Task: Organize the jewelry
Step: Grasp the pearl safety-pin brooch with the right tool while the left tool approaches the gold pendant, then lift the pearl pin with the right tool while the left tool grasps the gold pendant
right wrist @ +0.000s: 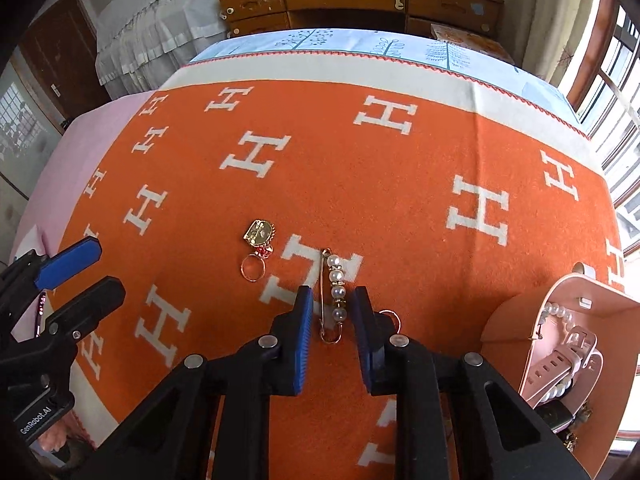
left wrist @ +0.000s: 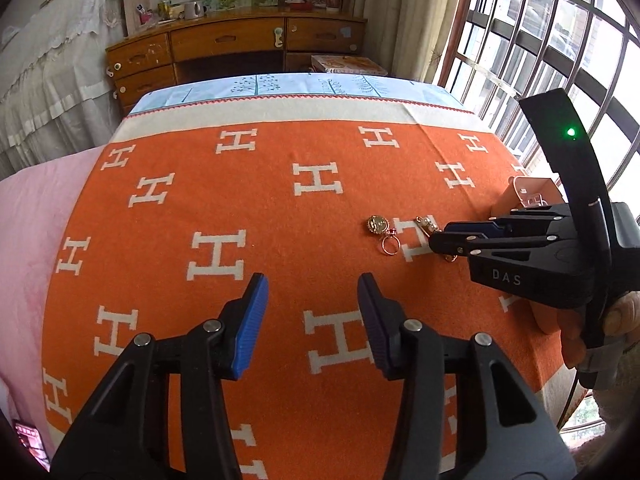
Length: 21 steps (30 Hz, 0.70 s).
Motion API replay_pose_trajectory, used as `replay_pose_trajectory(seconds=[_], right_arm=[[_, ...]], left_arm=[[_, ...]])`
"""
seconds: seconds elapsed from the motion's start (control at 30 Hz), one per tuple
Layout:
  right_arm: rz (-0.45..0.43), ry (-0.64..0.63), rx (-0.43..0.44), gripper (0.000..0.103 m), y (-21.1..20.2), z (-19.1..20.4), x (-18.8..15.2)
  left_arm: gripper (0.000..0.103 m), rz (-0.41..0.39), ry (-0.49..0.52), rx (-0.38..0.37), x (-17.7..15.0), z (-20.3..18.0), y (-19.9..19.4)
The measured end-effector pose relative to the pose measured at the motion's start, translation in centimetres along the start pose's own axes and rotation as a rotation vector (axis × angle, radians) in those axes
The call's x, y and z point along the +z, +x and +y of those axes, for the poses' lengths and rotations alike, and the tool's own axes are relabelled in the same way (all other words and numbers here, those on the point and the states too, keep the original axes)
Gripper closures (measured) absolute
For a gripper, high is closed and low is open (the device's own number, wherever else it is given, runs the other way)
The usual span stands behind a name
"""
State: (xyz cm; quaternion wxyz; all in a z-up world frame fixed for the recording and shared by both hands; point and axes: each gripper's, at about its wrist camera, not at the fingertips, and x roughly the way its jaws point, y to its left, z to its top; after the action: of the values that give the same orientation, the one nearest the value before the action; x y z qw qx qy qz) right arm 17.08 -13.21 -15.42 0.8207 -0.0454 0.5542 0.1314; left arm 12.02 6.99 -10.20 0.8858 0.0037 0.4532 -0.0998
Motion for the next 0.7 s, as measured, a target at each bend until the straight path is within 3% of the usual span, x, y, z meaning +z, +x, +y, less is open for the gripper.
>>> replay_pose_trajectory(seconds=[0.27, 0.4, 0.7], right_arm=[[-0.027, -0.027, -0.012, 0.095, -0.2, -0.2, -0.3], [-0.054, -0.041, 0.007, 0.096, -0.9, 0.0, -0.9], [-0.211, 0.074, 0.132, 0.096, -6.7, -2.5, -2.1]], left_arm=[[0.060, 0.025, -0.002, -0.029, 1.4, -0.7, 1.2], [0.064, 0.054, -0.013, -0.055, 3.2, -1.1, 2.1], [0.064, 0.258, -0.084, -0.154, 8.0, -2.7, 7.6]])
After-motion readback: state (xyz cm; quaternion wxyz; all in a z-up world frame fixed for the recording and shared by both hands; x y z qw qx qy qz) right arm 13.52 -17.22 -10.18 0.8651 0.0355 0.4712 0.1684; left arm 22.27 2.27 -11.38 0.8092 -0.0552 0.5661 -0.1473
